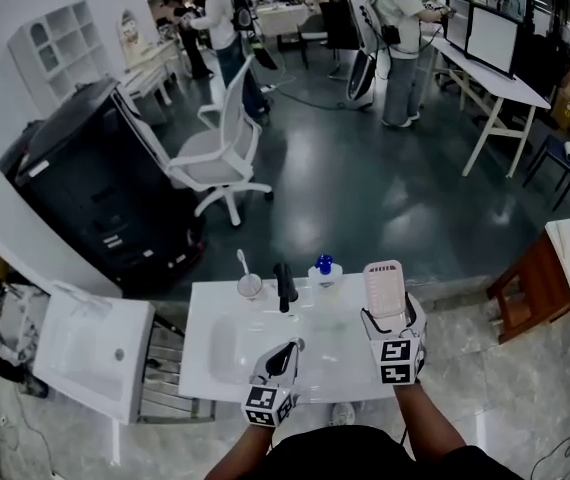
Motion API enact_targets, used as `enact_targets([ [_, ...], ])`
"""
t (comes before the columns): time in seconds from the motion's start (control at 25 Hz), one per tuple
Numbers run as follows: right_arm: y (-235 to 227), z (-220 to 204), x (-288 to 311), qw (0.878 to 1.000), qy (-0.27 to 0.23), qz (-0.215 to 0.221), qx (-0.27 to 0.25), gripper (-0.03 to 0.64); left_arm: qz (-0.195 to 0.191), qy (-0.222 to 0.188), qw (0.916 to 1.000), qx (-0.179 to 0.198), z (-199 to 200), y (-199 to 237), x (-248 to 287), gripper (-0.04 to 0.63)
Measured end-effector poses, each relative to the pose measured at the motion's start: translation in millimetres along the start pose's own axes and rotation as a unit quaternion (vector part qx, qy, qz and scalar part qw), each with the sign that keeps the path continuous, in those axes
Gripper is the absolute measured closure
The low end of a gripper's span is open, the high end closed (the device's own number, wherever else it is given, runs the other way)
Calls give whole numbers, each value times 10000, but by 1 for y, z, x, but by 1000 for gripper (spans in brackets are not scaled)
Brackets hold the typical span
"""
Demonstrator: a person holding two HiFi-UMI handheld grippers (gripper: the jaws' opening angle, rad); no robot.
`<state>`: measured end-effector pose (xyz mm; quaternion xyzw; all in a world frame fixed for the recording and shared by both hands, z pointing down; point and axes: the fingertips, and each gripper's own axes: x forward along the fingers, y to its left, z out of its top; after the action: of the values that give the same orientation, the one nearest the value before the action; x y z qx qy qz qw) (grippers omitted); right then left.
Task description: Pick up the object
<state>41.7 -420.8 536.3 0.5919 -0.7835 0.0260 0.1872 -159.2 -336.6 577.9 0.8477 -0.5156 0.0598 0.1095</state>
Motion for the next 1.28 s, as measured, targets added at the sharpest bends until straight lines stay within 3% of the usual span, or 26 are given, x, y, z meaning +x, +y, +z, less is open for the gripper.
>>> enact_targets([
  [0.44,17,12,-14,9998,-200,-33,66,192,-47,-176,9998,63,7,7,-11,578],
  [1.28,20,9,-15,9996,-131,-248,-34,192,52,-192,9998,1,0,17,-26,578],
])
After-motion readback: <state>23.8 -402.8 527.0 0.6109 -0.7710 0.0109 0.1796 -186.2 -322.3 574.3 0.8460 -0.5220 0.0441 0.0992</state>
